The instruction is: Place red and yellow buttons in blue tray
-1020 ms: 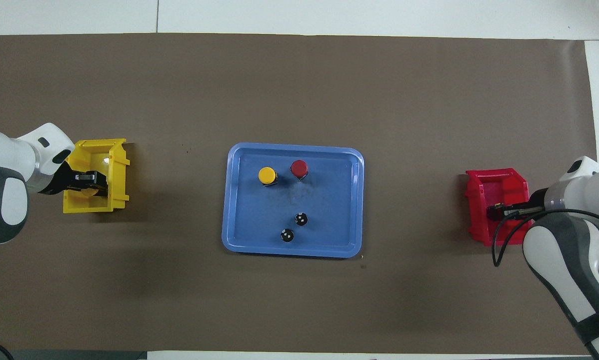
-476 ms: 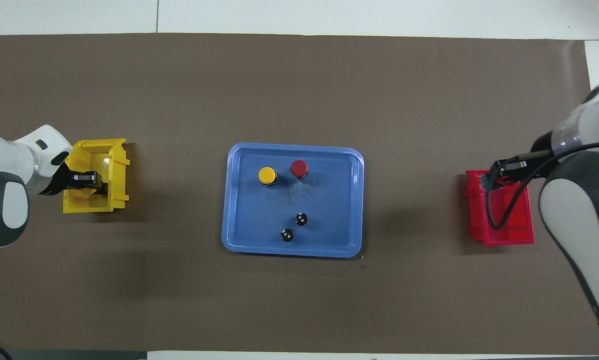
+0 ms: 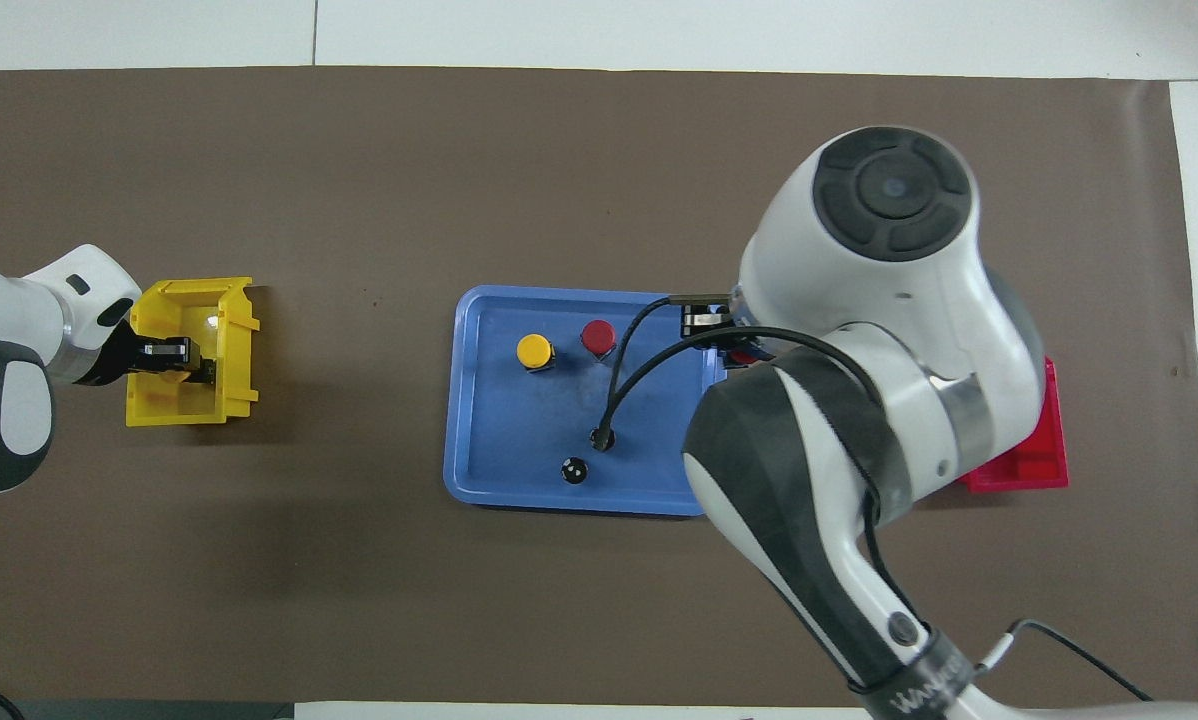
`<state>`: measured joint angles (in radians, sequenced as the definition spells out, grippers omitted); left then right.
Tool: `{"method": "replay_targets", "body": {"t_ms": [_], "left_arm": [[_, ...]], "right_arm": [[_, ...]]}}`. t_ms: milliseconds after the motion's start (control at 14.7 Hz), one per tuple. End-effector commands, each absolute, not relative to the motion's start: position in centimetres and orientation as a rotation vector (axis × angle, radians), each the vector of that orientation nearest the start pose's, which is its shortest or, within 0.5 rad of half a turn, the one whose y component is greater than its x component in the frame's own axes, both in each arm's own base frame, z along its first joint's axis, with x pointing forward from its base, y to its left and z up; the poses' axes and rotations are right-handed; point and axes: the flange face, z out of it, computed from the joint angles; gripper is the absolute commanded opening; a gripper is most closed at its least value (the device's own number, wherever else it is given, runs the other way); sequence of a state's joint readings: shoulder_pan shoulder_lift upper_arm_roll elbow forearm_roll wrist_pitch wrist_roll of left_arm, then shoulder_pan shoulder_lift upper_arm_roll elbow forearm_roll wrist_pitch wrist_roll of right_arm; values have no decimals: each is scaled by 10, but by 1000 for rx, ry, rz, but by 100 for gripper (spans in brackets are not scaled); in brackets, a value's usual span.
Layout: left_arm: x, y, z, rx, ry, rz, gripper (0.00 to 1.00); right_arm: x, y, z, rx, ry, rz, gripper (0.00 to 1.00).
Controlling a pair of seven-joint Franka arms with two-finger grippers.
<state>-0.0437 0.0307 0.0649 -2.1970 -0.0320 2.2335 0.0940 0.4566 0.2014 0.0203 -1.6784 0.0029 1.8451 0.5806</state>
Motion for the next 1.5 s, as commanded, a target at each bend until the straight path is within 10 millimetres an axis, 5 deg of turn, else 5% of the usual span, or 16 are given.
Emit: {"method": "replay_targets", "body": {"t_ms": [0,272,612,816,1088,1156,1292,1428], "left_arm": [[545,15,388,-3151,105,13,1],[564,11,450,-3128,134,92,1],[569,9,539,-3128,132,109,1],[568,7,553,-3128,134,85,1],[565,-14,543,-3127,149,46,1],[557,-44,535,-3127,145,31,1],[548,-98,522,-3131,81,10,1],[539,-157,512,-3135,38,20,1]], "right_arm": [[557,269,472,-3117,230,53,16],[547,281,420,-3123,211,68,16],[541,282,379,-3122,205,61,17],[544,284,356,-3123,207,63,17],[544,295,339,-3122,202,59,20],[545,294,339,-3121,202,55,32],[556,288,353,-3121,220,40,100],[573,281,387,-3117,242,0,100]]}}
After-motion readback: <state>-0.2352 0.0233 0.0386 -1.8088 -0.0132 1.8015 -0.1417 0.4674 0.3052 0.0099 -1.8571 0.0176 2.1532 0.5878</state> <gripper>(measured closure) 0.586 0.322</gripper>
